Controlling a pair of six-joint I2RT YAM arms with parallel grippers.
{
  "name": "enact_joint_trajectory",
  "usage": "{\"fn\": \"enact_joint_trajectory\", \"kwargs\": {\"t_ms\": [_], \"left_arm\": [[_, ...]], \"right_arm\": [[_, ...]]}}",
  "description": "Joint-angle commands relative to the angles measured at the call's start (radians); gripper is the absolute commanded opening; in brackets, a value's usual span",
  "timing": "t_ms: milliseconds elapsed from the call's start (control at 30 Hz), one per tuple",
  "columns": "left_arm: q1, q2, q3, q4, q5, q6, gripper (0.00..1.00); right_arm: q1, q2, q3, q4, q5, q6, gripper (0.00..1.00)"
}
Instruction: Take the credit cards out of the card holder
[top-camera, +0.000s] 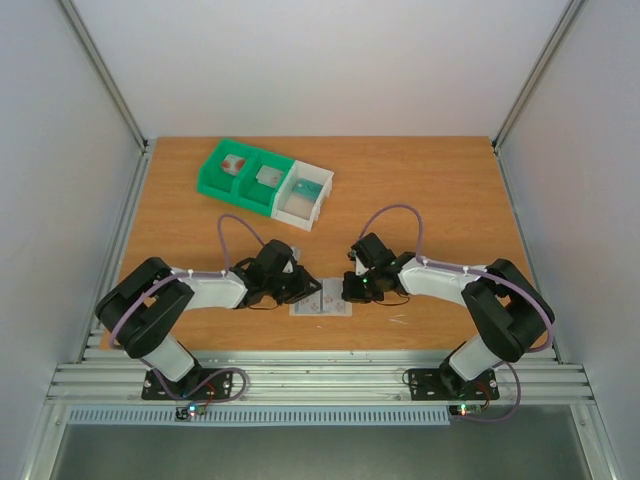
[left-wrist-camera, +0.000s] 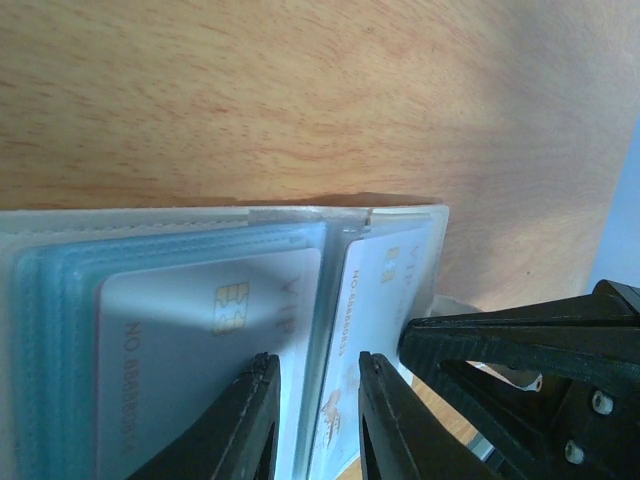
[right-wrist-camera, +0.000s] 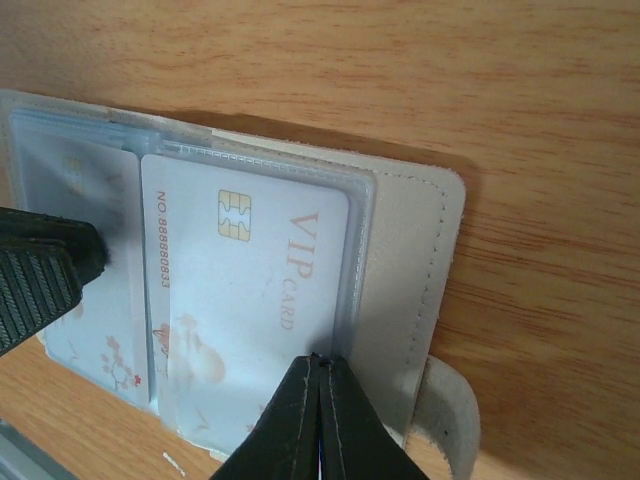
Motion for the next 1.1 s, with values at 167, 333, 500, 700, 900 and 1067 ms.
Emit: {"fn": "enact_joint_trajectory", "kwargs": {"t_ms": [167, 333, 500, 700, 900, 1067], "left_arm": [[-0.006, 0.072, -0.014, 0.116, 0.019, -0.037, 0.23], [-0.008, 0.106, -0.019, 0.152, 0.028, -0.053, 0.24], [-0.010, 0.123, -0.015, 0.192, 0.052, -0.072, 0.22], [-0.010, 0.105, -0.016, 0.184, 0.043, -0.078, 0.01], [-0.009, 0.082, -0.022, 0.165, 0.028, -0.078, 0.00], [-0.010, 0.057, -0.030, 0.137, 0.013, -0.067, 0.00]], "right_arm": [[-0.005, 0.027, -0.070, 0.058, -0.008, 0.027, 0.04], [-0.005, 0.025, -0.075, 0.053, -0.001, 0.029, 0.04], [-0.006, 0.025, -0.083, 0.057, -0.006, 0.032, 0.04], [-0.005, 0.020, -0.087, 0.051, 0.003, 0.027, 0.04], [-0.007, 0.025, -0.091, 0.048, 0.022, 0.019, 0.04], [-0.011, 0.026, -0.100, 0.052, 0.029, 0.015, 0.04]]}}
